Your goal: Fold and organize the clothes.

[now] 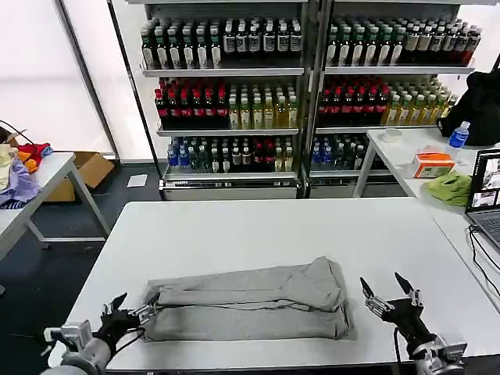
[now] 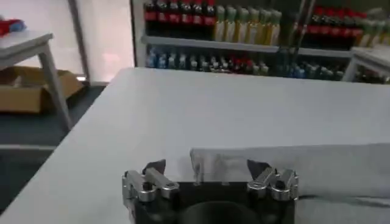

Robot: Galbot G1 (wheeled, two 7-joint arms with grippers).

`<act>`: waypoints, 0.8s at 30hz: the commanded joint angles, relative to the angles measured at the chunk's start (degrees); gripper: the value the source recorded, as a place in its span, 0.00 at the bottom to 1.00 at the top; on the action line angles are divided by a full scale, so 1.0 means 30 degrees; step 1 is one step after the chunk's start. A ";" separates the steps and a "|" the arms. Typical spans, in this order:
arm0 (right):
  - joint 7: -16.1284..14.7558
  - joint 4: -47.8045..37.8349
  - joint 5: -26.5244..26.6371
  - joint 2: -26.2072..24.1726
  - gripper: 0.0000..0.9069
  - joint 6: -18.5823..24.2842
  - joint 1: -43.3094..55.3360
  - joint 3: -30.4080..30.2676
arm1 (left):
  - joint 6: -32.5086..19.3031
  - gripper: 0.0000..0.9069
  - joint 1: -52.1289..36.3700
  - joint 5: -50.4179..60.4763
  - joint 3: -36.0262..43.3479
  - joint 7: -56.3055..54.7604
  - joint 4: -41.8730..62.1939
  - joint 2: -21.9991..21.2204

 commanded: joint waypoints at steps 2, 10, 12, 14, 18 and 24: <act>-0.0415 -0.0567 -0.0703 0.0087 1.00 0.1581 -0.0671 0.0463 | -0.1123 1.00 -0.0647 0.2145 0.1332 -0.2634 0.1825 -0.3307; -0.0364 -0.0453 -0.0751 0.0125 1.00 0.1576 -0.0785 0.0207 | -0.1592 0.10 -0.0383 0.2697 0.1842 -0.2960 0.1998 -0.3871; -0.0340 -0.0404 -0.0749 0.0104 1.00 0.1558 -0.0814 0.0178 | -0.1676 0.01 -0.0289 0.2783 0.1975 -0.2880 0.1890 -0.3930; -0.0337 -0.0336 -0.0747 0.0084 1.00 0.1555 -0.0850 0.0184 | -0.1703 0.01 -0.0068 0.2908 0.2195 -0.2665 0.1722 -0.3964; -0.0311 -0.0222 -0.0746 0.0109 1.00 0.1520 -0.0877 0.0178 | -0.2022 0.00 0.0275 0.3413 0.2532 -0.2581 0.1700 -0.4289; -0.0313 -0.0101 -0.0740 0.0128 1.00 0.1494 -0.0979 0.0076 | -0.2444 0.00 0.0183 0.3582 0.2558 -0.2591 0.1814 -0.4486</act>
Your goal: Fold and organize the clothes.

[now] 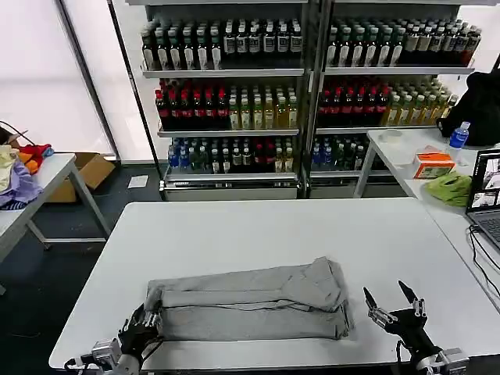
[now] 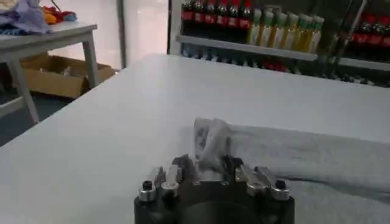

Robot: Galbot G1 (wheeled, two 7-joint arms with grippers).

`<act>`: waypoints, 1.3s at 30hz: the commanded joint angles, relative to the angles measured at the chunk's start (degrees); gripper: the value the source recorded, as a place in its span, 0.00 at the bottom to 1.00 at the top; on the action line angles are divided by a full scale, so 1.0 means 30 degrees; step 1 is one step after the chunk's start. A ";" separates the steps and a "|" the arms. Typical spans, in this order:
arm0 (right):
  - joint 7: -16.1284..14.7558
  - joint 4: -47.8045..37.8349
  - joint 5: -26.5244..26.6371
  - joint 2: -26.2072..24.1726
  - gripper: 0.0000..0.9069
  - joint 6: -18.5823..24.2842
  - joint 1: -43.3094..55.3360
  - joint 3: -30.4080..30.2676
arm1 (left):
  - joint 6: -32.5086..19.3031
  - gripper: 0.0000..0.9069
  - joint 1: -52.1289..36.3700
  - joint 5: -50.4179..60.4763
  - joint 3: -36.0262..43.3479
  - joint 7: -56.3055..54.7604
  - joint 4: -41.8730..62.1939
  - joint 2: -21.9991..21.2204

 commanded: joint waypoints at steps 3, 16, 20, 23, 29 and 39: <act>-0.0057 0.0107 -0.0065 0.0013 1.00 0.0156 -0.0152 -0.0106 | -0.0696 0.00 -0.0245 0.0478 -0.0004 -0.0270 0.0408 -0.0352; 0.0075 0.0347 0.0156 -0.0344 1.00 -0.0063 -0.0128 -0.0020 | -0.0214 0.01 -0.1873 -0.4181 -0.7721 0.2056 0.2038 0.5397; 0.0120 0.0327 0.0231 -0.0422 1.00 -0.0095 -0.0115 -0.0103 | -0.0113 0.01 -0.1666 -0.4731 -0.9545 0.3849 0.3169 0.7890; 0.0235 0.0356 0.0237 -0.0437 1.00 -0.0096 -0.0037 -0.0230 | -0.0107 0.01 -0.1812 -0.4906 -1.0052 0.4312 0.4124 0.9190; 0.0352 0.0774 0.0361 -0.0382 1.00 -0.0097 -0.0370 -0.0062 | 0.0637 0.01 -0.2082 -0.6176 -0.9028 0.4131 0.2645 1.0072; 0.0333 0.0961 0.0163 0.0346 1.00 0.0143 -0.1190 0.0015 | 0.2548 0.01 -0.2540 -1.0177 0.0285 0.1162 -0.4810 0.5537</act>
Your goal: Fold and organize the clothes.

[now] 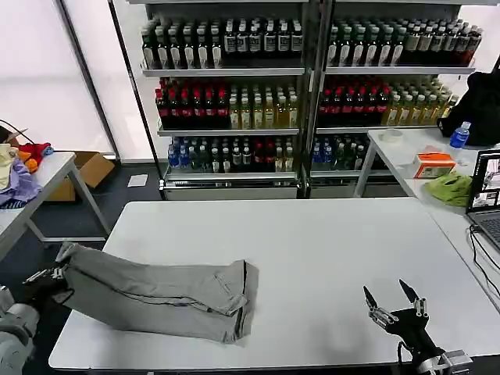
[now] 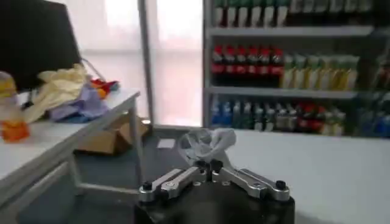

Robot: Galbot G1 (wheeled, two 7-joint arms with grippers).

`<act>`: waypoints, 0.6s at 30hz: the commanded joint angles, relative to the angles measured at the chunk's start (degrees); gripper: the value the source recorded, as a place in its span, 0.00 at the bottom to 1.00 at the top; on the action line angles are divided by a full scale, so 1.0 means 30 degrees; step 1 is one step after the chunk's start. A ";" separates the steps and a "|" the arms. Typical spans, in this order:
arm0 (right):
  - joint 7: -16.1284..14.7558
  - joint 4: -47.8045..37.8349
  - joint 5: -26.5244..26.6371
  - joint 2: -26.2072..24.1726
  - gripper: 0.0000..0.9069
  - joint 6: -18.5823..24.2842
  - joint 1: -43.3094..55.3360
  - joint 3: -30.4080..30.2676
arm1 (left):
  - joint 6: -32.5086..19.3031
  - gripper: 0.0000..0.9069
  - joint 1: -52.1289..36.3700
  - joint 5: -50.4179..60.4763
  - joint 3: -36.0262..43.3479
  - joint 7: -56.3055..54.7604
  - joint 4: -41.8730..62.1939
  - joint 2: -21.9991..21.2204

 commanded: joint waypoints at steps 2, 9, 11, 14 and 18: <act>-0.0001 0.0178 -0.0199 0.0594 1.00 0.0161 -0.0750 0.0072 | 0.1473 0.01 -0.0659 -0.2238 0.9102 -0.1322 -0.5243 -0.2212; 0.0037 0.0244 -0.0231 0.1034 1.00 0.0312 -0.1307 0.0122 | 0.0983 0.01 -0.1028 -0.0471 1.2040 -0.0301 -0.3847 -0.1451; 0.0029 0.0289 -0.0270 0.1132 1.00 0.0323 -0.1308 0.0117 | 0.0978 0.01 -0.1247 -0.0468 1.2250 0.0010 -0.3363 -0.1336; -0.0033 0.0344 -0.0271 0.1171 1.00 0.0318 -0.1265 0.0167 | 0.0960 0.01 -0.1719 -0.0554 1.2284 0.0392 -0.2170 -0.1425; -0.0049 0.0255 -0.0297 0.1195 1.00 0.0298 -0.1235 0.0154 | 0.1027 0.71 -0.2961 -0.0492 1.2578 0.0279 -0.0421 -0.2039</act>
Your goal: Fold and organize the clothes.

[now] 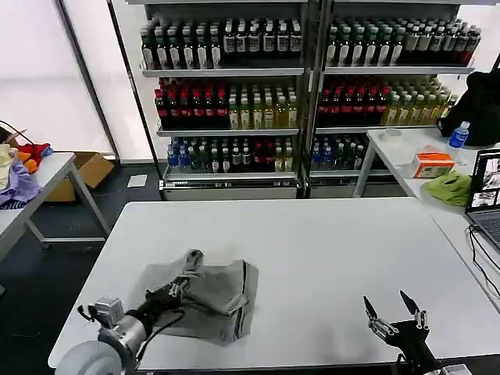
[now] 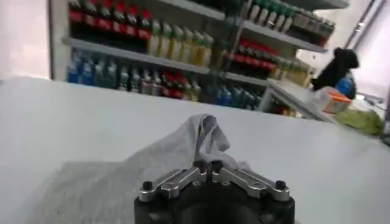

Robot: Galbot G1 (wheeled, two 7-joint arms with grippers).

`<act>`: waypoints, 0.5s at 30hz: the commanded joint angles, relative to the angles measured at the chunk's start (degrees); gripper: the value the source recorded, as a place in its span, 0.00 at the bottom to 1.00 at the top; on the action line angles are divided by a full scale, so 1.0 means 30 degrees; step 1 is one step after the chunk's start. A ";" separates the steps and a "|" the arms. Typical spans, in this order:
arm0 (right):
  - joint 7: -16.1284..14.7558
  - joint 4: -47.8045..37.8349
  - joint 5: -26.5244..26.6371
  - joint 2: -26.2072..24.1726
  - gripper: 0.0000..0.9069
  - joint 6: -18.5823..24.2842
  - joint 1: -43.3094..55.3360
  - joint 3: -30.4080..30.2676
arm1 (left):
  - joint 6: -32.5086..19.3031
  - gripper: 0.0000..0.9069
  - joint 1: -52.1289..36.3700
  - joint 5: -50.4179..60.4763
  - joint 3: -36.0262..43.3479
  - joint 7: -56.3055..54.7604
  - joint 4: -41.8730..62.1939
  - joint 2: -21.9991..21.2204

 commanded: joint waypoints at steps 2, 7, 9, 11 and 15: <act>-0.0019 -0.0025 -0.0086 0.0290 1.00 0.0023 -0.0339 -0.0055 | 0.0252 0.93 -0.2470 0.0291 0.3643 0.0001 0.3151 -0.1191; -0.0017 -0.0074 -0.0262 0.0408 1.00 0.0019 -0.0373 -0.0182 | 0.0456 0.99 -0.2484 0.0096 0.3612 -0.0052 0.2242 -0.1504; -0.0005 -0.0128 -0.0274 0.0428 1.00 0.0007 -0.0340 -0.0212 | 0.0628 1.00 -0.2235 -0.0543 0.3083 -0.0138 0.1399 -0.1464; -0.0005 -0.0211 -0.0352 0.0459 1.00 0.0008 -0.0270 -0.0301 | 0.0731 1.00 -0.1961 -0.2014 0.2382 -0.0438 0.0520 -0.1397; 0.0020 -0.0344 -0.0427 0.0591 1.00 -0.0006 -0.0113 -0.0555 | 0.0734 1.00 -0.1534 -0.5437 -0.0146 -0.0256 -0.1029 -0.0980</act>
